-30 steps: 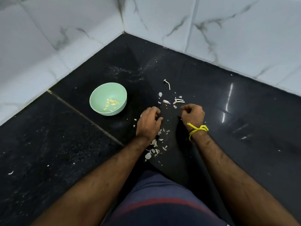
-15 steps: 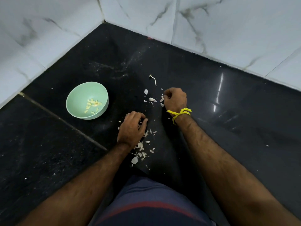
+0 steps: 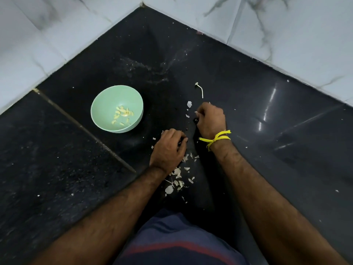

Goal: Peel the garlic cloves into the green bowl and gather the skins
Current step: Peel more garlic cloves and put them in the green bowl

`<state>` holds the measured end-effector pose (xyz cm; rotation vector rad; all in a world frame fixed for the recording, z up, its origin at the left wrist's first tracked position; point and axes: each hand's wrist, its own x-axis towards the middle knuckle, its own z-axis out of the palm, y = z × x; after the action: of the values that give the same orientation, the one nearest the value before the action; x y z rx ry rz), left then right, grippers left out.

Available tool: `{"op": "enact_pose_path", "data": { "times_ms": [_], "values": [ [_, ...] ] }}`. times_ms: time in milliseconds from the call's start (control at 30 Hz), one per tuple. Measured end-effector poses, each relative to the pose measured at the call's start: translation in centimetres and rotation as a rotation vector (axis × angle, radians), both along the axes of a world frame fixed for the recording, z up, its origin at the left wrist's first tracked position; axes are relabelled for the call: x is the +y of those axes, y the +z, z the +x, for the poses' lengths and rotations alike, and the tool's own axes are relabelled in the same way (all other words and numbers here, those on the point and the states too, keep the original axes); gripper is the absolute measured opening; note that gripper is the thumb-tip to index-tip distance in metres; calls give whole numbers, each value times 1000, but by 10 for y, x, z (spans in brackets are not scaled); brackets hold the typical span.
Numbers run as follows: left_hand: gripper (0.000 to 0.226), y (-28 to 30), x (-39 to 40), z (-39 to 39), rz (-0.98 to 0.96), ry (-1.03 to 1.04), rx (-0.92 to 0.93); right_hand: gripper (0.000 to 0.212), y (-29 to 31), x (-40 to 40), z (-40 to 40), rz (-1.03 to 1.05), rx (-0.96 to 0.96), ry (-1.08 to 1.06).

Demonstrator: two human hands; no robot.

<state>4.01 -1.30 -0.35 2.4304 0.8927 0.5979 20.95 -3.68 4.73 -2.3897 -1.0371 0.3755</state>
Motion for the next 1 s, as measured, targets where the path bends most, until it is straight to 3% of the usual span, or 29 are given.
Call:
{"op": "enact_pose_path", "data": {
  "times_ms": [233,400,467,567,733,1000],
  "values": [
    [16,1,0,0,-14,0,-18,4,12,-36,-8,172,246,-163],
    [24,3,0,-3,-3,-15,-67,10,11,-62,-27,128,294,-140],
    [22,4,0,-6,9,-29,-92,3,11,-72,-34,154,345,-129],
    [25,10,0,-7,4,-58,-98,9,6,-82,-41,212,429,-152],
    [22,18,-12,-5,-70,-60,-152,20,-1,-86,-43,255,638,-225],
    [11,17,-25,-5,-370,-39,-260,9,11,-90,-48,349,836,-233]
  ]
}}
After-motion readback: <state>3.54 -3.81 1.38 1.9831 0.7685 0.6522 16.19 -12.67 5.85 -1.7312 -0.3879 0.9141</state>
